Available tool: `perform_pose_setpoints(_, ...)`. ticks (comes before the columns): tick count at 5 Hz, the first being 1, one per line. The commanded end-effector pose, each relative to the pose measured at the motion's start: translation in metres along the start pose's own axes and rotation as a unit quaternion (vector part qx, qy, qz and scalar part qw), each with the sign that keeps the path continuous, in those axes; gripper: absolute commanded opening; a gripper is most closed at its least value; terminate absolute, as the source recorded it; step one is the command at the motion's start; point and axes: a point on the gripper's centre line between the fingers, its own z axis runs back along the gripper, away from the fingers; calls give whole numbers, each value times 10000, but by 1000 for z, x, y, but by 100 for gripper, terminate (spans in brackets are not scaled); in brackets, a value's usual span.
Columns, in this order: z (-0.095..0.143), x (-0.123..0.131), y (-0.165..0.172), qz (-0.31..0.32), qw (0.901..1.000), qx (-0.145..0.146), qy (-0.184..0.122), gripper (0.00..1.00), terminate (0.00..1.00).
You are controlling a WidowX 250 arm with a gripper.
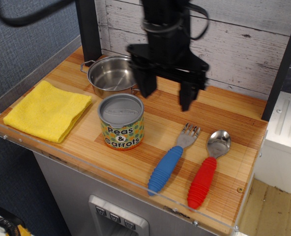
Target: Move the can to the back of the counter
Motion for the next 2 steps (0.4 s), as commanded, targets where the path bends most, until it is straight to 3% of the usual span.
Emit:
perform_pose_setpoints(1, 21, -35, 49, -765, 9936, 224, 796, 100, 0)
perform_pose_setpoints(2, 21, -50, 62, -1109, 9865, 510, 1087, 100, 0)
